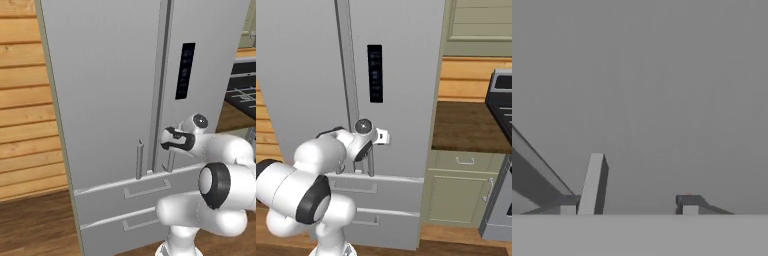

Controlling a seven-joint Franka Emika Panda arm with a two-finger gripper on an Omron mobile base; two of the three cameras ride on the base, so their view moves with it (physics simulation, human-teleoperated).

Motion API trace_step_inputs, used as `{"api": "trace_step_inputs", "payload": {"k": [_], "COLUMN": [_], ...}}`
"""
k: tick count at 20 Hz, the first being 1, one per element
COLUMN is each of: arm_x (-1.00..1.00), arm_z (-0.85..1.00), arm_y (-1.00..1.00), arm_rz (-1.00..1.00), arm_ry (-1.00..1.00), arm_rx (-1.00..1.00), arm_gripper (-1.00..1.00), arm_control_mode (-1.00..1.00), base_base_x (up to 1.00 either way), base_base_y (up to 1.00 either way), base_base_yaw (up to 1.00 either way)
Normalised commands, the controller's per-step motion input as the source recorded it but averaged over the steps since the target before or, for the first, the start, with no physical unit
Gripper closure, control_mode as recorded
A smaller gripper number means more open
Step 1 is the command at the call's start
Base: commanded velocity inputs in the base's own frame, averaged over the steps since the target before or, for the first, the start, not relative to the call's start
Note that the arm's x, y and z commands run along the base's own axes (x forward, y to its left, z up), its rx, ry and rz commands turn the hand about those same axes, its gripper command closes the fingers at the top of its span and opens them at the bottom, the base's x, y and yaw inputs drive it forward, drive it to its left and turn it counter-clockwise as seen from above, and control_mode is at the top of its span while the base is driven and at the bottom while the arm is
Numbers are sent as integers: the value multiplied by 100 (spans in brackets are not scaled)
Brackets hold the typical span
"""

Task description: Take the strawberry from the fridge and place it on top of the pancake, located on the dining counter.

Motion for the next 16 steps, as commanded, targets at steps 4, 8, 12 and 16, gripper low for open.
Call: {"api": "trace_step_inputs", "payload": {"k": [4,8,12,16], "arm_x": [-26,-62,-98,-100], "arm_z": [-21,-1,0,0], "arm_y": [-15,-61,-92,-100], "arm_rz": [0,0,0,0], "arm_ry": [-12,0,-1,0], "arm_rx": [2,10,11,11], "arm_gripper": [100,100,100,100], "arm_control_mode": [-100,-100,-100,-100], "base_base_x": [0,0,0,0], "base_base_y": [0,0,0,0], "base_base_yaw": [0,0,0,0]}}
